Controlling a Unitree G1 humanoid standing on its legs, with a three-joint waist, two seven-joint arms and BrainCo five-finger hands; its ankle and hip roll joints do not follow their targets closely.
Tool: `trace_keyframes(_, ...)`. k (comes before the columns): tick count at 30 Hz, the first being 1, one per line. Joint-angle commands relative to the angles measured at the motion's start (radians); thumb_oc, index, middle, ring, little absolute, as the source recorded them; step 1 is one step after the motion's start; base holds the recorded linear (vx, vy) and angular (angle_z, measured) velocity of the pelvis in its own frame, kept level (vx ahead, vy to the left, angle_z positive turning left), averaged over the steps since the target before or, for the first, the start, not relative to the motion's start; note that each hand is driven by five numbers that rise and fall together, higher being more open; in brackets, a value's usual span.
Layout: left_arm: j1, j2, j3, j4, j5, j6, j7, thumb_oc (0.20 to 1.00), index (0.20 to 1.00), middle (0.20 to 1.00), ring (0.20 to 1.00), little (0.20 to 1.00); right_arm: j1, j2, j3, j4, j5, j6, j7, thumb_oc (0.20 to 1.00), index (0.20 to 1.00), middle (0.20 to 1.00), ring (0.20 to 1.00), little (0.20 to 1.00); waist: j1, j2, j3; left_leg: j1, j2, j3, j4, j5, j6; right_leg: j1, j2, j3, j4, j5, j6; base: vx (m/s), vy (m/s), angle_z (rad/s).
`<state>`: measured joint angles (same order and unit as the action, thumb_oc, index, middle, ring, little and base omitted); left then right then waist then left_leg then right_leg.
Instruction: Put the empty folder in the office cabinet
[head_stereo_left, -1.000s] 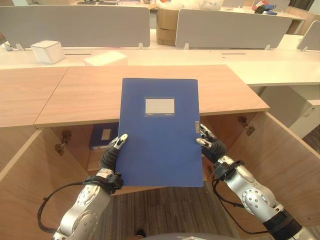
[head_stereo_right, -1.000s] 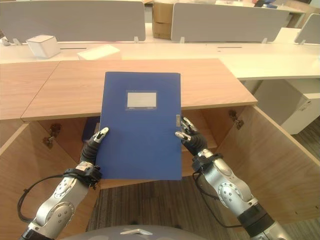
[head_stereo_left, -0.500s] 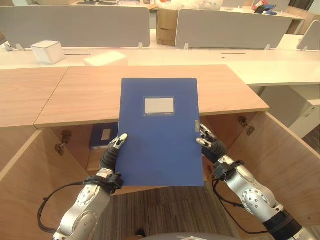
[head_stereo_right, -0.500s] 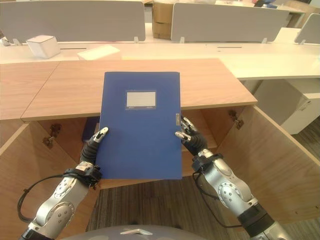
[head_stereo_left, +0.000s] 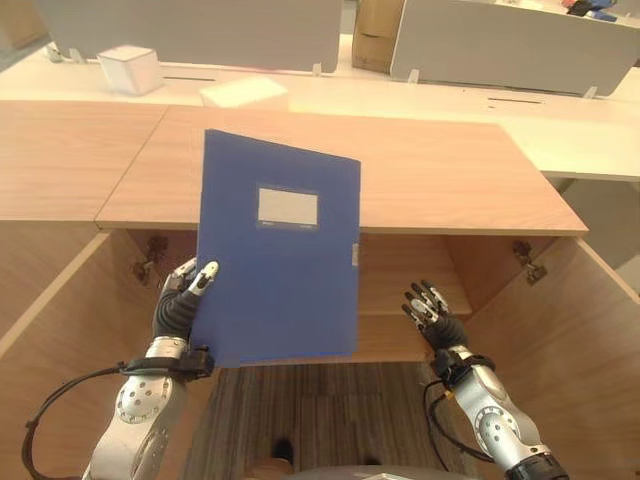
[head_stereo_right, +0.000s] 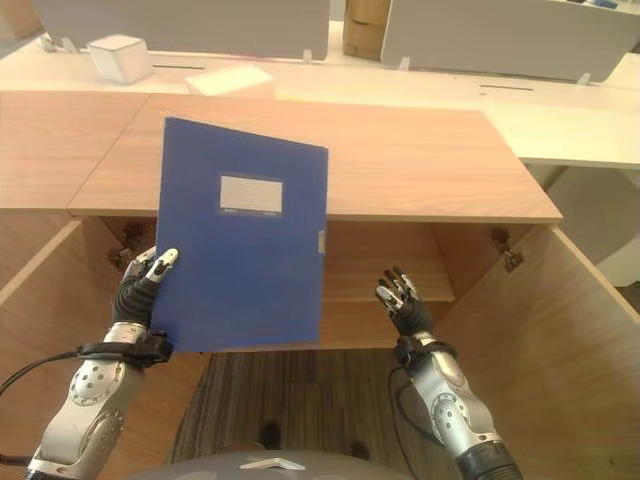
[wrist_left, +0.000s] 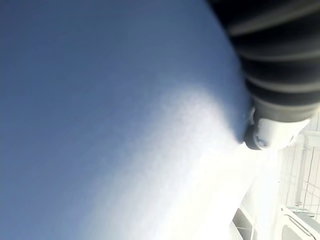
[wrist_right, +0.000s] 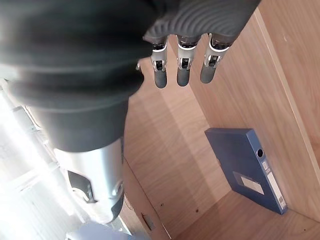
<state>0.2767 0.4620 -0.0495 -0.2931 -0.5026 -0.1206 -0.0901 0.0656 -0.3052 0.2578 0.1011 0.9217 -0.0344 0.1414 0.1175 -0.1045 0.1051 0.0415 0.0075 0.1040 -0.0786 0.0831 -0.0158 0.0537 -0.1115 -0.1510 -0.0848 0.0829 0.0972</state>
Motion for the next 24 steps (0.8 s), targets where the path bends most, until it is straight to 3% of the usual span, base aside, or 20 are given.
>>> trace_keyframes(1,-0.040,0.027,-0.001,-0.075,0.017,-0.063,-0.026,0.200,0.200,0.200,0.200,0.200,-0.098,0.007,-0.050,-0.042,-0.012,-0.030,-0.006,1.000,1.000,1.000,1.000,1.000,0.007,0.005,0.006,-0.017,-0.045,-0.092,-0.009,-0.110,0.002,-0.032,-0.031,-0.057,0.058,-0.053,0.061,-0.01,0.004,-0.05)
trace_keyframes(12,-0.057,0.031,-0.072,-0.059,-0.058,-0.030,-0.060,0.200,0.200,0.200,0.200,0.200,-0.191,-0.028,0.016,-0.066,-0.014,-0.015,0.000,1.000,1.000,1.000,1.000,1.000,0.012,-0.011,0.006,-0.013,-0.045,-0.081,-0.009,-0.114,0.012,-0.039,-0.033,-0.038,0.060,-0.031,0.068,0.00,0.000,0.00)
trace_keyframes(24,-0.097,0.041,-0.159,-0.057,-0.134,-0.018,-0.098,0.200,0.200,0.200,0.200,0.200,-0.341,-0.073,0.247,-0.129,-0.019,0.059,0.098,1.000,1.000,1.000,1.000,1.000,0.045,-0.025,0.013,-0.013,-0.045,-0.086,-0.009,-0.110,0.017,-0.039,-0.032,-0.038,0.063,-0.025,0.068,0.00,-0.008,0.00)
